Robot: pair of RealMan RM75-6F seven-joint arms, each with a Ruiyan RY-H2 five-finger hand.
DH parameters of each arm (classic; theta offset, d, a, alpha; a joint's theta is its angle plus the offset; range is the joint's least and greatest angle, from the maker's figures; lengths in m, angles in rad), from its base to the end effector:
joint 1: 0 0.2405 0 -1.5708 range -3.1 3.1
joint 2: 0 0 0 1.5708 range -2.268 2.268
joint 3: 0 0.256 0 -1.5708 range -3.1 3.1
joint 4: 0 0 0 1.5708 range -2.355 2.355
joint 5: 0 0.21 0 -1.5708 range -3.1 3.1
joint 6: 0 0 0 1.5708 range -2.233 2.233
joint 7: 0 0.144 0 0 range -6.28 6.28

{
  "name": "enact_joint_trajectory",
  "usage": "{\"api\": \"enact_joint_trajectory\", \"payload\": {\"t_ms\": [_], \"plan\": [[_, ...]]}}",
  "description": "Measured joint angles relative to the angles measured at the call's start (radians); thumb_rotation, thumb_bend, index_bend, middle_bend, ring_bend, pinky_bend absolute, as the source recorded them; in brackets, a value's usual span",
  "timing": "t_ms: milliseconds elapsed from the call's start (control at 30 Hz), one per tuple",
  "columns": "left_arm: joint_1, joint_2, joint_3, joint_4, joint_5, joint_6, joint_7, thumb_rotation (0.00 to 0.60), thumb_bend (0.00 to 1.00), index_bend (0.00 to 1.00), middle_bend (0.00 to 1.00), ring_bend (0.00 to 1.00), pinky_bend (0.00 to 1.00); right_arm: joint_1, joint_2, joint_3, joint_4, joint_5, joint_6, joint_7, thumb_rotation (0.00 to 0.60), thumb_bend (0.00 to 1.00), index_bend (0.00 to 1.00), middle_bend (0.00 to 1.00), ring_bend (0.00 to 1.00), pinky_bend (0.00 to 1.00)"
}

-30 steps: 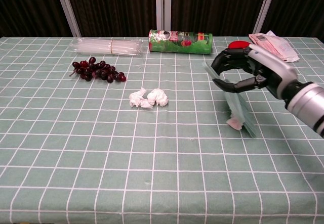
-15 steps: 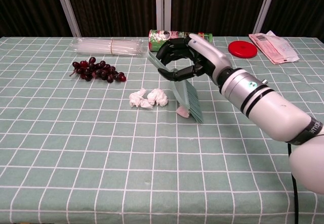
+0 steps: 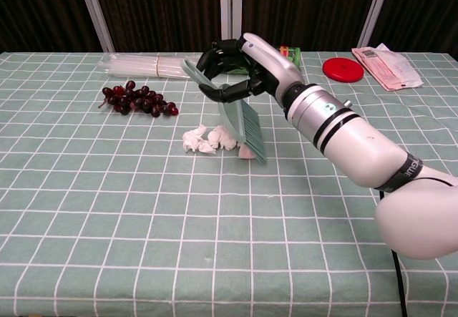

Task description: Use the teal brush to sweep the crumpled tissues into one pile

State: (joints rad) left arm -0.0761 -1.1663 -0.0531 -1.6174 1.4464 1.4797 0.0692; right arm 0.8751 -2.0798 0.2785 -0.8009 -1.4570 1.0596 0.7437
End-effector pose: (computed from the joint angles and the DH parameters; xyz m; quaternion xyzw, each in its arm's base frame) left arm -0.3144 0.1784 0.1458 -0.5809 -0.3992 -0.3713 0.6044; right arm -0.0790 -0.3639 -0.1151 0.5500 -0.5589 0.5994 0.1612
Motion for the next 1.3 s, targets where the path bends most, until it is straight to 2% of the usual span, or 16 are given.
{"api": "enact_joint_trajectory", "payload": {"t_ms": [300, 500, 667, 800, 933, 1067, 1133, 1233, 1300], "plan": [[-0.001, -0.006, 0.000, 0.008, 0.000, -0.002, -0.005, 0.600, 0.10, 0.13, 0.12, 0.06, 0.04, 0.031, -0.025, 0.014, 0.013, 0.003, 0.010, -0.002, 0.600, 0.43, 0.76, 0.65, 0.31, 0.18], [-0.003, -0.009, -0.001, 0.016, 0.003, -0.003, -0.015, 0.600, 0.10, 0.13, 0.12, 0.06, 0.04, 0.003, 0.016, 0.016, -0.014, 0.005, 0.051, 0.008, 0.600, 0.43, 0.76, 0.65, 0.31, 0.18], [-0.003, -0.008, -0.003, 0.016, 0.007, 0.004, -0.018, 0.600, 0.10, 0.14, 0.12, 0.06, 0.04, -0.048, 0.112, -0.001, -0.073, 0.000, 0.085, -0.002, 0.600, 0.43, 0.76, 0.65, 0.31, 0.19], [0.002, -0.005, -0.001, 0.010, 0.008, 0.011, -0.017, 0.600, 0.10, 0.13, 0.12, 0.06, 0.04, -0.091, 0.226, -0.047, -0.110, -0.006, 0.070, -0.067, 0.600, 0.43, 0.76, 0.64, 0.31, 0.19], [0.002, -0.006, -0.001, 0.004, 0.009, 0.010, -0.012, 0.600, 0.10, 0.14, 0.12, 0.06, 0.04, -0.129, 0.353, -0.111, -0.136, -0.005, 0.000, -0.196, 0.600, 0.43, 0.76, 0.63, 0.29, 0.18], [-0.003, -0.006, -0.002, 0.001, 0.014, 0.009, -0.007, 0.600, 0.10, 0.14, 0.12, 0.06, 0.04, -0.154, 0.431, -0.159, -0.150, 0.014, -0.098, -0.317, 0.600, 0.43, 0.74, 0.60, 0.24, 0.14], [-0.005, -0.005, -0.003, -0.001, 0.014, 0.007, -0.005, 0.600, 0.10, 0.13, 0.12, 0.06, 0.04, -0.161, 0.446, -0.177, -0.152, 0.030, -0.152, -0.368, 0.600, 0.42, 0.60, 0.51, 0.16, 0.09], [-0.007, -0.003, -0.003, -0.002, 0.018, 0.006, -0.003, 0.600, 0.10, 0.13, 0.12, 0.06, 0.04, -0.164, 0.462, -0.199, -0.158, 0.051, -0.222, -0.438, 0.600, 0.37, 0.30, 0.34, 0.03, 0.02], [-0.007, -0.002, -0.002, -0.003, 0.020, 0.007, -0.002, 0.600, 0.10, 0.13, 0.12, 0.06, 0.04, -0.164, 0.471, -0.208, -0.169, 0.063, -0.250, -0.480, 0.600, 0.35, 0.16, 0.26, 0.00, 0.00]]}}
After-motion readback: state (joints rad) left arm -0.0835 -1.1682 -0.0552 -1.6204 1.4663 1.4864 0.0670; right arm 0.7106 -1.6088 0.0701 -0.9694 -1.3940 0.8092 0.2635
